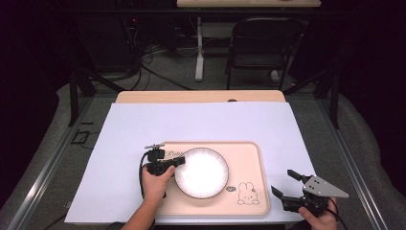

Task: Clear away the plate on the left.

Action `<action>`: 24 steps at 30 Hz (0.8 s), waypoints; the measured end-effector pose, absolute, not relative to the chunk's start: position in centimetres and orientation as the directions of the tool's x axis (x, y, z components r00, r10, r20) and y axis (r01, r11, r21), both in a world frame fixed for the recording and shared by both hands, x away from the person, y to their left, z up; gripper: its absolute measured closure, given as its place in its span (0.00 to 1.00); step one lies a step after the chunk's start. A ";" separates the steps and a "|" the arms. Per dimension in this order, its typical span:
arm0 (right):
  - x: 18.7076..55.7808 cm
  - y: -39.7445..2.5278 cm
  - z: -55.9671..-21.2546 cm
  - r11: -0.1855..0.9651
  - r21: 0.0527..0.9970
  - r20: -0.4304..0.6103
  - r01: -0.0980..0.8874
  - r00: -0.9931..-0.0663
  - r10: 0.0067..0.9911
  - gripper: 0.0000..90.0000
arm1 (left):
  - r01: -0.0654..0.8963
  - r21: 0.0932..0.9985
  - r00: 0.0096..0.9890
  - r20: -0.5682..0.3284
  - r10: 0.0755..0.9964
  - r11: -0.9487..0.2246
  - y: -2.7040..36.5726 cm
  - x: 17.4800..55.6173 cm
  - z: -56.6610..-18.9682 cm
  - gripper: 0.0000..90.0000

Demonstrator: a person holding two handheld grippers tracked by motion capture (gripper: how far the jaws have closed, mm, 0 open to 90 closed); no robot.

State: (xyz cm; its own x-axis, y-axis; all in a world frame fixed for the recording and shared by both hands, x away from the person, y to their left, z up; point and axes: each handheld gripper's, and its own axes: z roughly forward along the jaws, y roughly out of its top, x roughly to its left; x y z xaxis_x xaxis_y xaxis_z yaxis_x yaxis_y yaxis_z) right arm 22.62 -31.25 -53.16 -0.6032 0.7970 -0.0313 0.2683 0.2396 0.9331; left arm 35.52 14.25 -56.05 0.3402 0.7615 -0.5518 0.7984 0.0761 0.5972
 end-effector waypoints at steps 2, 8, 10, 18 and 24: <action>22.6 -31.2 -53.2 0.239 0.933 -0.031 0.268 -0.602 0.798 0.19 | 0.800 0.595 0.337 -0.548 0.766 0.074 14.3 35.5 -56.1 0.90; 22.6 -31.3 -53.2 0.239 0.933 -0.030 0.270 -0.603 0.797 0.19 | 0.782 0.615 0.335 -0.552 0.764 0.101 14.7 35.5 -55.8 0.86; 22.7 -31.3 -53.2 0.238 0.933 -0.029 0.270 -0.602 0.798 0.19 | 0.781 0.615 0.332 -0.558 0.761 0.110 14.8 35.5 -55.8 0.83; 22.7 -31.4 -53.2 0.229 0.934 -0.022 0.273 -0.598 0.801 0.19 | 0.777 0.617 0.325 -0.567 0.756 0.128 14.9 35.5 -55.7 0.72; 22.7 -31.3 -53.2 0.231 0.934 -0.023 0.272 -0.601 0.799 0.19 | 0.754 0.642 0.332 -0.556 0.762 0.140 15.1 35.2 -54.9 0.62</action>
State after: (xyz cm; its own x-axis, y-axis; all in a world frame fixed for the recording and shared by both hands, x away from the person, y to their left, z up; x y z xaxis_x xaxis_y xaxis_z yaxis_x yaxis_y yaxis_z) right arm 22.71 -31.33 -53.21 -0.6007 0.7992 -0.0229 0.2724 0.2314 0.9339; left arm 35.23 15.11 -54.86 0.3321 0.7616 -0.5564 0.7538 0.1404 0.6420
